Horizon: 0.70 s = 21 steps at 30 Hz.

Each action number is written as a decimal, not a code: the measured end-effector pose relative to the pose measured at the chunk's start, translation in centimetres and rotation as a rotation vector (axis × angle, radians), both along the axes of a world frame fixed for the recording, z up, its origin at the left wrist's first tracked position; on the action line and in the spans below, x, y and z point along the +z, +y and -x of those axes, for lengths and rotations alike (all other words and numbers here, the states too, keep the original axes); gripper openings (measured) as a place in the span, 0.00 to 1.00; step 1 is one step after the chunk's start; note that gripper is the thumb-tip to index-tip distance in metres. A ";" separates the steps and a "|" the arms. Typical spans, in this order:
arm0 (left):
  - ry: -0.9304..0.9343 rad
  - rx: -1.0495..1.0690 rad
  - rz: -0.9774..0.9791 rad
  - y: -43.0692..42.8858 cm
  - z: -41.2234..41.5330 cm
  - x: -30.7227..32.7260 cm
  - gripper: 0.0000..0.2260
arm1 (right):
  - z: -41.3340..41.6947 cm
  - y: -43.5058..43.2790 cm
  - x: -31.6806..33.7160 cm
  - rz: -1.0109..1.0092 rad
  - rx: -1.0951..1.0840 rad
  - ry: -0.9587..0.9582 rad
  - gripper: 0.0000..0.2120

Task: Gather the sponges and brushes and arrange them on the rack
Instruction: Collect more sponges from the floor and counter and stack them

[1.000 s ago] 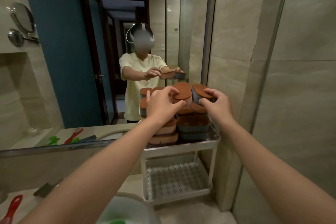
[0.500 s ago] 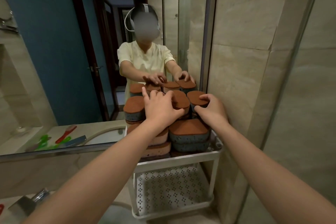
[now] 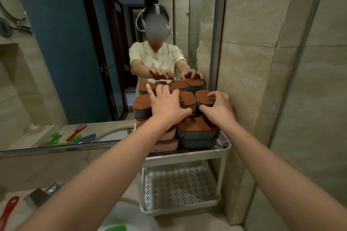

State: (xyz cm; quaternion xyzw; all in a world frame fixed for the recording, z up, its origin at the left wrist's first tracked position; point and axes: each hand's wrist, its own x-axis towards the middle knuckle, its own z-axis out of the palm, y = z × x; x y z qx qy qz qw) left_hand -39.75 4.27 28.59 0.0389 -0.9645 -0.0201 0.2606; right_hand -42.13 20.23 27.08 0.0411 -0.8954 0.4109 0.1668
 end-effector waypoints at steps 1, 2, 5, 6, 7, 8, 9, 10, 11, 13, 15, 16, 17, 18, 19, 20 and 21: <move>0.033 -0.026 -0.050 -0.1 -0.4 0.1 0.27 | -0.4 -0.1 0.1 0.013 -0.001 0.039 0.22; 0.090 -0.065 -0.128 -0.2 -0.9 0.1 0.25 | -0.8 -0.2 0.3 0.044 -0.001 0.086 0.22; 0.371 -0.249 -0.500 -1.2 -3.4 0.4 0.14 | -2.5 -1.4 1.3 0.206 0.030 0.207 0.22; 0.452 -0.299 -0.618 -1.6 -4.4 0.5 0.12 | -3.1 -2.1 1.6 0.263 0.053 0.234 0.22; 0.507 -0.327 -0.707 -2.2 -5.6 0.6 0.12 | -3.7 -3.1 2.0 0.314 0.082 0.259 0.23; 0.542 -0.338 -0.777 -2.7 -6.7 0.7 0.12 | -4.4 -4.2 2.2 0.363 0.115 0.279 0.23; 0.566 -0.335 -0.825 -3.4 -7.9 0.7 0.12 | -5.2 -5.5 2.4 0.400 0.154 0.293 0.22; 0.585 -0.320 -0.849 -4.3 -9.1 0.8 0.12 | -5.9 -6.9 2.6 0.420 0.194 0.305 0.22; 0.603 -0.293 -0.850 -5.3 -10.3 0.8 0.12 | -6.8 -8.4 2.8 0.420 0.240 0.315 0.22; 0.627 -0.222 -0.832 -7.7 -13.0 0.6 0.11 | -8.6 -11.8 3.0 0.400 0.347 0.314 0.22; 0.631 -0.145 -0.830 -10.1 -16.0 0.3 0.11 | -10.9 -15.2 3.1 0.396 0.473 0.291 0.23; 0.633 -0.106 -0.842 -11.4 -17.7 0.1 0.11 | -12.1 -17.0 3.0 0.404 0.537 0.272 0.23; 0.633 -0.068 -0.862 -12.5 -19.4 -0.1 0.12 | -13.5 -18.6 2.8 0.407 0.600 0.247 0.24; 0.629 -0.031 -0.880 -13.5 -21.3 -0.4 0.12 | -15.0 -20.2 2.4 0.402 0.660 0.222 0.24; 0.619 0.010 -0.892 -14.5 -23.2 -0.6 0.13 | -16.6 -21.6 2.0 0.390 0.719 0.199 0.24; 0.605 0.058 -0.902 -15.5 -25.1 -1.0 0.13 | -18.2 -23.0 1.5 0.377 0.773 0.172 0.25; 0.592 0.106 -0.918 -16.4 -27.2 -1.4 0.14 | -19.8 -24.2 0.8 0.367 0.817 0.136 0.25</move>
